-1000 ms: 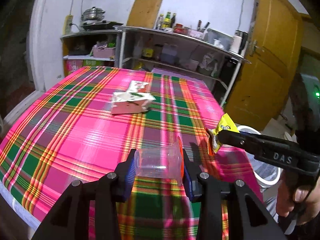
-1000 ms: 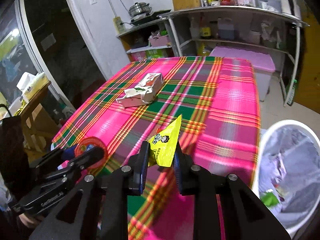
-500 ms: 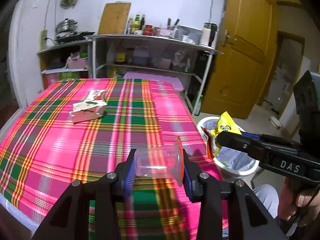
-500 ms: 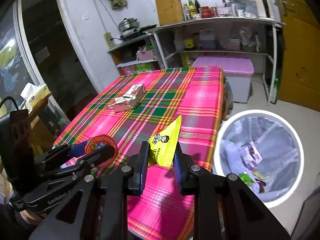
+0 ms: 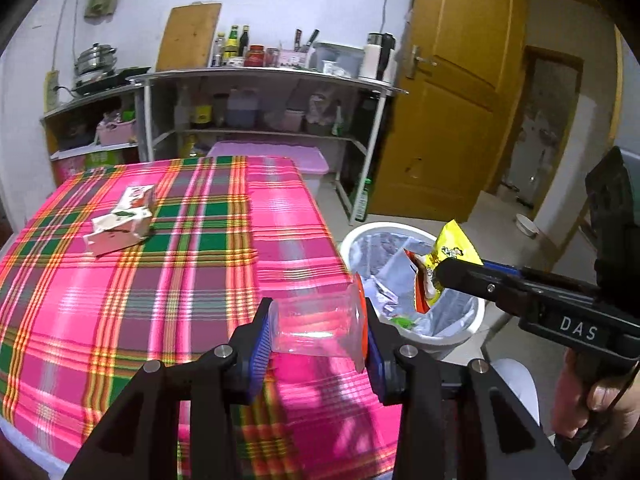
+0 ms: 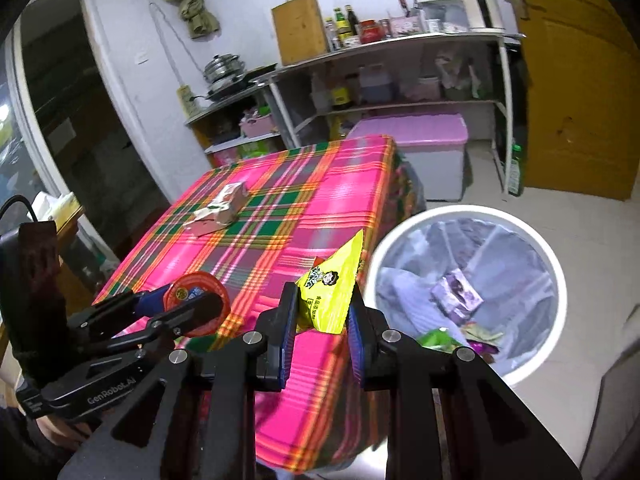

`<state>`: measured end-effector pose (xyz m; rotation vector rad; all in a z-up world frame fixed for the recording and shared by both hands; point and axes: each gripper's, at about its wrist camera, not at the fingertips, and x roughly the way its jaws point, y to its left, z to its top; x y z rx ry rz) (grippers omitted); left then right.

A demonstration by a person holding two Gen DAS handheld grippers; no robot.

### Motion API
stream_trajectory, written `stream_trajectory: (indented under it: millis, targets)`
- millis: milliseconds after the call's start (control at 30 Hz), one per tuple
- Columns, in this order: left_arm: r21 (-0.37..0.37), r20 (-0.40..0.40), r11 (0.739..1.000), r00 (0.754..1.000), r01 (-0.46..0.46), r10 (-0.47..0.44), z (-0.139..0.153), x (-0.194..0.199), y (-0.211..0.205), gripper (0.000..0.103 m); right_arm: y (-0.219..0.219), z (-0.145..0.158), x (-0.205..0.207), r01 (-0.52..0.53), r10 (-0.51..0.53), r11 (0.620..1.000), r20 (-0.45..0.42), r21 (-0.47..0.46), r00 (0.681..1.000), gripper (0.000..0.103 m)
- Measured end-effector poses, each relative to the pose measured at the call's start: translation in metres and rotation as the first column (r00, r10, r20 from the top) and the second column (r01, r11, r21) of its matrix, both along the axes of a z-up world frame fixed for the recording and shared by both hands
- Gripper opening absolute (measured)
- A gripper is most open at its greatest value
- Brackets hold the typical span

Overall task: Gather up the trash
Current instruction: 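Carry the clear cup and yellow wrapper over the white trash bin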

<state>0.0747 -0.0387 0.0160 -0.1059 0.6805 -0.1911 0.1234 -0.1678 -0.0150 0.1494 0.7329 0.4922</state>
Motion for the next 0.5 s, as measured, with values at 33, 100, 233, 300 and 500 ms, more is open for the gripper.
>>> stream_trajectory:
  millis: [33, 100, 233, 300, 500]
  targets:
    - [0.0, -0.001, 1.0, 1.0, 0.009, -0.009, 0.0, 0.002, -0.004, 0.041, -0.003, -0.001, 0.001, 0.006, -0.006, 1.0, -0.002, 0.001, 1.0, 0.024]
    - [-0.001, -0.006, 1.0, 1.0, 0.028, -0.028, -0.001, 0.008, -0.012, 0.041, -0.011, -0.003, 0.003, 0.023, -0.023, 1.0, -0.008, 0.004, 1.0, 0.024]
    - [-0.001, -0.016, 0.998, 0.998, 0.058, -0.058, -0.004, 0.018, -0.025, 0.041, -0.027, -0.008, 0.008, 0.053, -0.053, 0.999, -0.019, 0.009, 0.998, 0.024]
    - [-0.002, -0.021, 0.997, 0.997, 0.071, -0.071, -0.006, 0.023, -0.031, 0.041, -0.035, -0.011, 0.011, 0.066, -0.066, 0.998, -0.027, 0.011, 0.997, 0.024]
    - [-0.002, -0.04, 0.994, 0.993, 0.112, -0.112, -0.013, 0.039, -0.05, 0.041, -0.054, -0.021, 0.019, 0.102, -0.102, 0.995, -0.054, 0.015, 0.993, 0.024]
